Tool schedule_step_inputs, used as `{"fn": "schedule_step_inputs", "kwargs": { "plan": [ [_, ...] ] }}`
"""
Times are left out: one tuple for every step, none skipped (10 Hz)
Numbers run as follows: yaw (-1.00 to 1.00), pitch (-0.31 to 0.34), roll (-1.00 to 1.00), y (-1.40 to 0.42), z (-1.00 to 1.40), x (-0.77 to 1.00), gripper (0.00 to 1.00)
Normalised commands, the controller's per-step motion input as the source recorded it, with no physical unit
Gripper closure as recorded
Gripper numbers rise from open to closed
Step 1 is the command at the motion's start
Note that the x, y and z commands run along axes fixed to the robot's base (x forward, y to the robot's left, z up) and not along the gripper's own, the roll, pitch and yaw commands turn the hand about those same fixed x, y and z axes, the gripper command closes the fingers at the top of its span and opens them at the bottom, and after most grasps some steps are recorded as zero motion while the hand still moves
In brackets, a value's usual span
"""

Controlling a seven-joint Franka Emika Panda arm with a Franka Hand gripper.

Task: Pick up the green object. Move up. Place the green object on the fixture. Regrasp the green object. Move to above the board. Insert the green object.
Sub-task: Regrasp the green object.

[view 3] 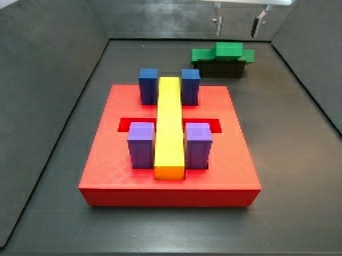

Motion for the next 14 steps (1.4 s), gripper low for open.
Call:
{"fn": "schedule_step_inputs", "kwargs": {
  "plan": [
    [0.03, 0.063, 1.0, -0.19, 0.0, 0.0, 0.0],
    [0.0, 0.077, 1.0, -0.16, 0.01, 0.0, 0.0],
    [0.0, 0.077, 1.0, -0.16, 0.02, 0.0, 0.0],
    [0.0, 0.069, 1.0, -0.15, 0.0, 0.0, 0.0],
    [0.0, 0.069, 1.0, -0.15, 0.0, 0.0, 0.0],
    [0.0, 0.086, 1.0, -0.14, 0.0, 0.0, 0.0],
    [0.0, 0.117, 1.0, -0.16, 0.01, -0.05, 0.0],
    [0.0, 0.134, 1.0, -0.2, 0.0, -0.12, 0.0],
    [0.0, 0.089, 1.0, -0.26, 0.0, -0.14, 0.0],
    [0.0, 0.0, 1.0, -0.44, -0.11, -0.11, 0.0],
    [0.0, 0.0, 0.97, -0.46, -0.12, -0.1, 0.0],
    [0.0, 0.0, 0.99, -0.45, -0.11, -0.11, 0.0],
    [0.0, 0.0, 1.0, -0.4, -0.11, -0.14, 0.0],
    [0.0, 0.0, 0.92, -0.37, -0.1, -0.11, 0.0]
  ]
}}
